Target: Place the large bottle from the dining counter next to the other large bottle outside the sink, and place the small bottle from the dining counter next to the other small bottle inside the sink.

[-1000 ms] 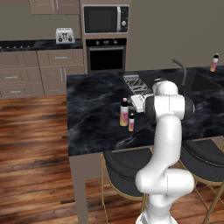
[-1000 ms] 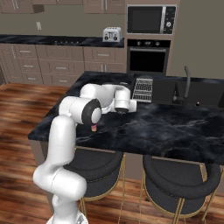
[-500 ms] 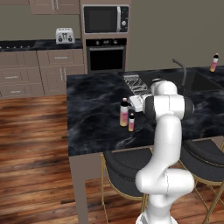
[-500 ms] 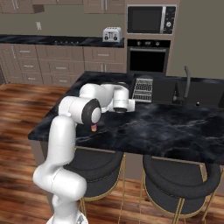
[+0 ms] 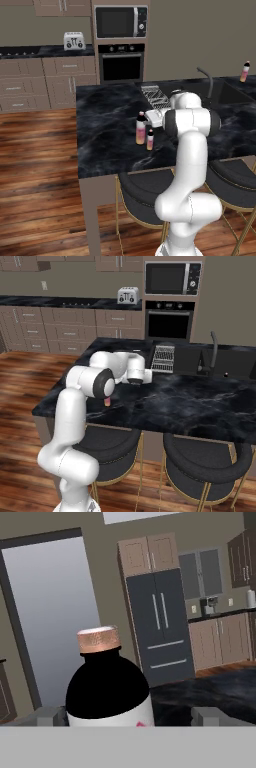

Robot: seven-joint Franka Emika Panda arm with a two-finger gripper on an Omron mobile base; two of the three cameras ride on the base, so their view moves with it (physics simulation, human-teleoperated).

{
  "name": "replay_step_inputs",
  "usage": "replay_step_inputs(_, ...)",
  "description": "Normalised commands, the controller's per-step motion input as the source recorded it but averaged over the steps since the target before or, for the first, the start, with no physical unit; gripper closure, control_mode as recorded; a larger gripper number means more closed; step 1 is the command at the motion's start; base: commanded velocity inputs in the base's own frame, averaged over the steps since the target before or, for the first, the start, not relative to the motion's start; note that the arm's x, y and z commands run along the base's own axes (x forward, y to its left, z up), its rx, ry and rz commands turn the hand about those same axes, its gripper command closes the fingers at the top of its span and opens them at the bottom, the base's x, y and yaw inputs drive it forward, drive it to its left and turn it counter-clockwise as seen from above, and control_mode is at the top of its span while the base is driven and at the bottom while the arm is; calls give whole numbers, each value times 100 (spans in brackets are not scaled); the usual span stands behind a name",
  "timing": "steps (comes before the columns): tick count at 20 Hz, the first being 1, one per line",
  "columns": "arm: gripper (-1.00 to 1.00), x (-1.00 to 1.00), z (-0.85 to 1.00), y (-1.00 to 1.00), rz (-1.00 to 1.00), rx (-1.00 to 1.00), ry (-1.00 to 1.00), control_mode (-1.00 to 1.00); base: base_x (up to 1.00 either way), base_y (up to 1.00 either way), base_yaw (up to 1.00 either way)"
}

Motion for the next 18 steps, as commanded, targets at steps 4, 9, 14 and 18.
replay_step_inputs(4,-100,-2,0,16,0,0,3,-100,0,0,0)
replay_step_inputs(9,-100,-4,0,16,0,0,2,-100,0,0,0)
replay_step_inputs(14,-100,-4,0,17,0,0,1,-100,0,0,0)
replay_step_inputs(18,-100,-3,-1,16,0,0,0,-100,0,0,0)
